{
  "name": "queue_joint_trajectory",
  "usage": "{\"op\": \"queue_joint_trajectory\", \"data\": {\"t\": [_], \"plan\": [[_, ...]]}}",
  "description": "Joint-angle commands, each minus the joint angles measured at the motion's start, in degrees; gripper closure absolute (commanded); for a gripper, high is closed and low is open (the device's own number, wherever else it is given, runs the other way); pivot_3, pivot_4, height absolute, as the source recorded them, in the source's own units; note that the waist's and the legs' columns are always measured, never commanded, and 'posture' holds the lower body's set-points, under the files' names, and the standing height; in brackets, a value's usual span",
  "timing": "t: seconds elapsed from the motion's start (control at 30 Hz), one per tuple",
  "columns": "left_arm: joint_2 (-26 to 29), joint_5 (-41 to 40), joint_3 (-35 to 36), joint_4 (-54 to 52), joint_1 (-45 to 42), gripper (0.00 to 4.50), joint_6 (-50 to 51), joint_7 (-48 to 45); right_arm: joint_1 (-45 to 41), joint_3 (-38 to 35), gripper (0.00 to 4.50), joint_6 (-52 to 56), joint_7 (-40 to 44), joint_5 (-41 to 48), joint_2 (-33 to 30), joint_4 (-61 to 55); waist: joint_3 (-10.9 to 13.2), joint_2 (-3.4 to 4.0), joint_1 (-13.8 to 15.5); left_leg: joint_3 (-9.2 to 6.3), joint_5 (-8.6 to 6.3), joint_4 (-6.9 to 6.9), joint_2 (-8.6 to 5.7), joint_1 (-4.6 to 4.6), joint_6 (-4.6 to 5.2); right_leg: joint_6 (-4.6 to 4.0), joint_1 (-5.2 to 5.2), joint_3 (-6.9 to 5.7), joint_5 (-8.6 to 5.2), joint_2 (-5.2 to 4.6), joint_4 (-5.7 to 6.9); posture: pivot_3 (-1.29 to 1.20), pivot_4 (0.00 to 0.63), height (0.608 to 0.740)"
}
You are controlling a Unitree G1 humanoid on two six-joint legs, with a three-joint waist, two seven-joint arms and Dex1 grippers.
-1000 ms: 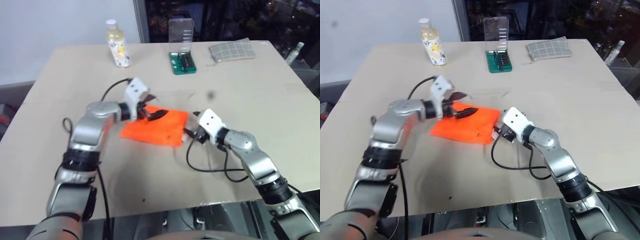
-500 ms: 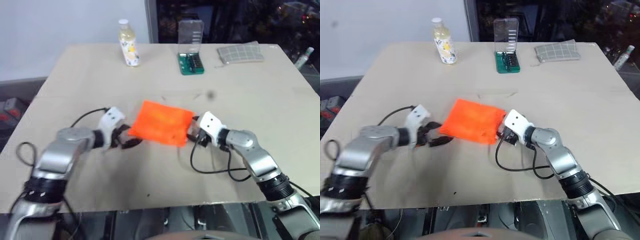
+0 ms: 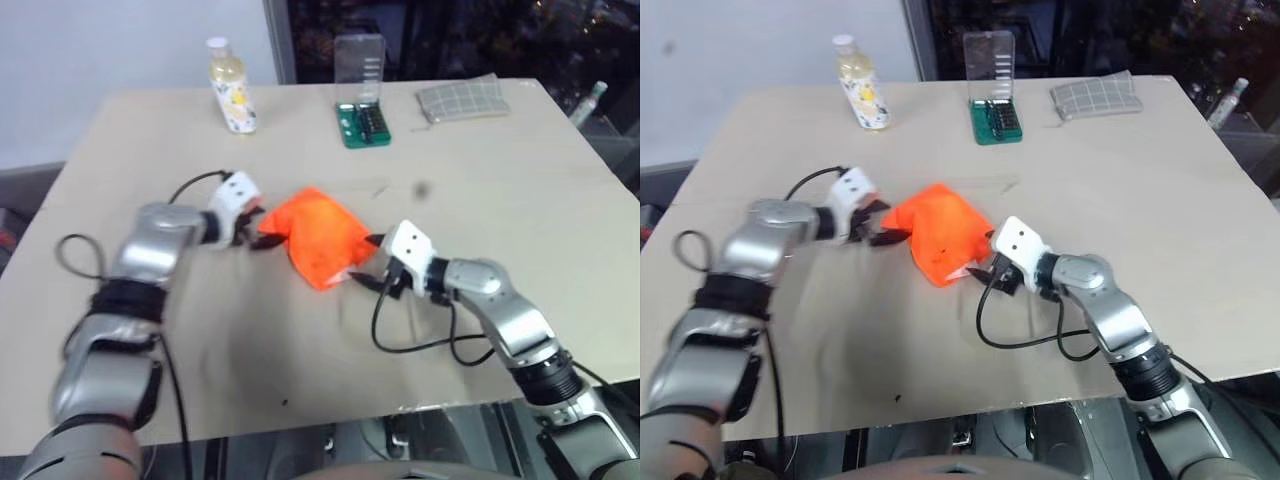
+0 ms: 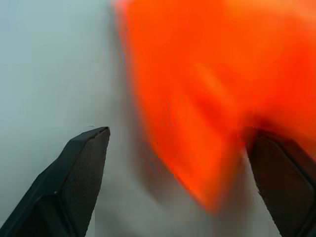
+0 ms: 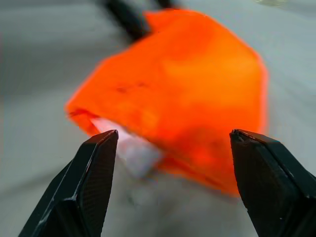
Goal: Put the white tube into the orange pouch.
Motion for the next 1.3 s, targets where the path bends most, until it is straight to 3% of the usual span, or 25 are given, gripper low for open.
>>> {"op": "queue_joint_trajectory", "data": {"t": [0.03, 0.17, 0.3, 0.47, 0.73, 0.97, 1.07, 1.3], "plan": [[4.7, -11.5, 7.3, -15.2, 2.2, 0.04, 12.1, -5.2, 1.6, -2.1, 0.85, 1.6, -1.2, 0.8, -1.4, -5.9, 0.0, 0.00, 0.7, -0.13, 0.00, 0.02, -0.01, -0.10, -0.01, 0.01, -0.01, -0.14, -0.01, -0.02, -0.13, 0.00, 0.150, 0.740], [1.5, -13.9, 7.7, -29.5, 2.5, 0.04, 16.9, 2.8, 4.4, -2.7, 0.85, 1.2, -3.3, -1.1, -2.9, -7.6, 0.0, 0.02, 2.2, -0.28, -0.01, 0.17, -0.11, -0.08, 0.00, 0.09, 0.14, -0.21, -0.09, -0.14, -0.11, 0.00, 0.150, 0.740], [-4.2, -3.1, -4.3, -36.2, -3.3, 0.04, 17.9, 14.9, 5.0, -4.3, 0.85, 2.7, -5.3, -0.8, -3.0, -8.6, 0.0, 0.01, 2.7, -0.26, 0.00, 0.34, -0.23, 0.14, 0.02, 0.10, 0.45, -0.19, -0.22, -0.23, -0.11, 0.00, 0.150, 0.740], [-10.6, 4.3, -16.2, -33.7, -9.7, 0.04, 19.1, 19.9, 6.3, -6.7, 0.85, 5.2, -7.4, -0.6, -4.2, -11.2, 0.0, 0.00, 2.5, -0.26, -0.05, 0.40, -0.20, 0.51, 0.17, 0.14, 0.82, 0.18, -0.22, 0.12, -0.10, 0.00, 0.150, 0.740], [-9.3, 15.5, -28.2, -29.4, -12.2, 0.04, 15.7, 20.2, 9.6, -8.6, 0.85, 7.8, -9.4, -0.1, -5.7, -15.5, 0.0, 0.00, 2.5, -0.09, 0.02, 0.22, -0.04, 0.40, 0.03, 0.12, 0.48, 0.55, -0.02, 0.46, -0.09, 0.00, 0.150, 0.740], [-9.4, 21.7, -28.7, -27.1, -10.6, 0.04, 10.3, 21.3, 10.4, -9.0, 0.85, 8.5, -10.7, 0.0, -5.8, -16.4, 0.0, 0.00, 2.6, 0.00, -0.06, 0.27, -0.13, 0.39, 0.16, 0.31, 0.50, 0.57, -0.14, 0.26, -0.13, 0.00, 0.150, 0.740], [-9.6, 23.0, -27.9, -26.4, -9.4, 0.89, 6.9, 21.3, 10.8, -8.7, 0.85, 8.3, -11.0, -0.2, -5.7, -16.3, 0.0, 0.00, 2.5, 0.01, -0.06, 0.30, -0.12, 0.42, 0.17, 0.30, 0.50, 0.58, -0.15, 0.24, -0.10, 0.00, 0.150, 0.740], [-11.4, 19.6, -21.9, -25.0, -9.1, 4.02, 7.1, 19.2, 10.6, -8.1, 0.85, 7.4, -12.0, -0.3, -5.0, -15.2, 0.0, 0.00, 2.6, -0.02, -0.06, 0.29, -0.13, 0.40, 0.16, 0.30, 0.50, 0.56, -0.12, 0.25, -0.08, 0.00, 0.150, 0.740]]}}
